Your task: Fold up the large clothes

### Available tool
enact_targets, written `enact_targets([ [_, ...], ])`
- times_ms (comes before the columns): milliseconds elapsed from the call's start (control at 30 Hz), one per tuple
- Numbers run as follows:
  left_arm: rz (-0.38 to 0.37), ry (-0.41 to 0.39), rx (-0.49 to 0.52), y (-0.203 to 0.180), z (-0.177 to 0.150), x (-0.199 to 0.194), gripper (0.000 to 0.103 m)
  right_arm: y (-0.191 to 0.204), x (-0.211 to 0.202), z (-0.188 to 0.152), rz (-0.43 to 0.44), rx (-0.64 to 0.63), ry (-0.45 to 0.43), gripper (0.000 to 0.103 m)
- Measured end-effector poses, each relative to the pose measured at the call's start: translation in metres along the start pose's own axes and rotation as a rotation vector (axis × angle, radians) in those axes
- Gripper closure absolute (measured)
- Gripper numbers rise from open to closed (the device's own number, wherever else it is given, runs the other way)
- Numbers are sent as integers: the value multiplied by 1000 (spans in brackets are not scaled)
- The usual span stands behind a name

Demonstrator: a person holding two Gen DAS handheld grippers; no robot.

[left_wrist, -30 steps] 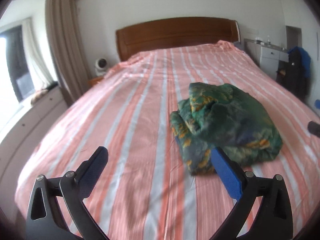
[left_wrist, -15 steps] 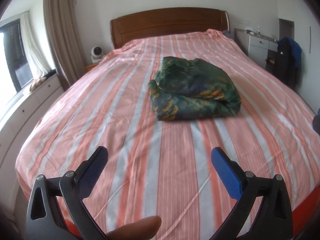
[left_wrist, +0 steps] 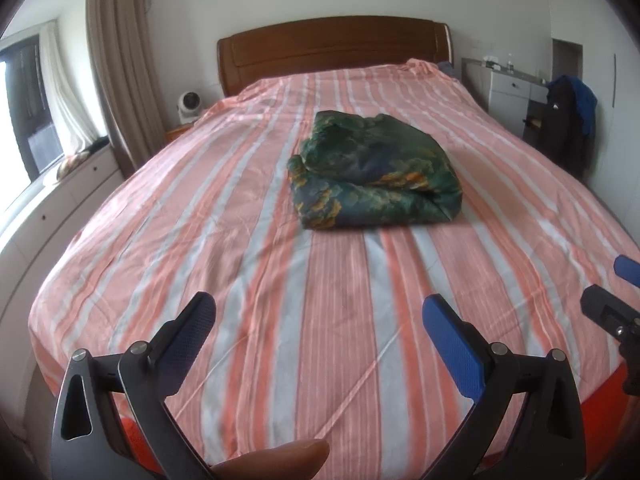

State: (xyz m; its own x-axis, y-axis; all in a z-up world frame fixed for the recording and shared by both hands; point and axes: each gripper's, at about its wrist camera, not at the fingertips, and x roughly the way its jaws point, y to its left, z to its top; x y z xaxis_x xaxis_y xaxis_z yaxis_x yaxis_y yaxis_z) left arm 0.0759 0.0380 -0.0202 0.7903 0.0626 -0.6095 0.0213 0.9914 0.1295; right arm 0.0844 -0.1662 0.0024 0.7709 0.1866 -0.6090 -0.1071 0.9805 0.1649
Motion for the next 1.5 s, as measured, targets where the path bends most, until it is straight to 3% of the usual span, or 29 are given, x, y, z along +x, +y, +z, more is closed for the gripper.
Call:
enact_targets([
  [433,33,34,52,-4,-4,-26,0,34,-14,1,-19,-85,70,0],
  [733,21,47,29,1,-2,-36,0,47,-25,-1,-26,-100,82,0],
  [1067,27,65,31,-5,-4,-31,0,47,-31,0,-170,-122,76,0],
  [1500,24,64,42,-8,-4,-32,0,45,-28,-4,-158,-107,89,0],
])
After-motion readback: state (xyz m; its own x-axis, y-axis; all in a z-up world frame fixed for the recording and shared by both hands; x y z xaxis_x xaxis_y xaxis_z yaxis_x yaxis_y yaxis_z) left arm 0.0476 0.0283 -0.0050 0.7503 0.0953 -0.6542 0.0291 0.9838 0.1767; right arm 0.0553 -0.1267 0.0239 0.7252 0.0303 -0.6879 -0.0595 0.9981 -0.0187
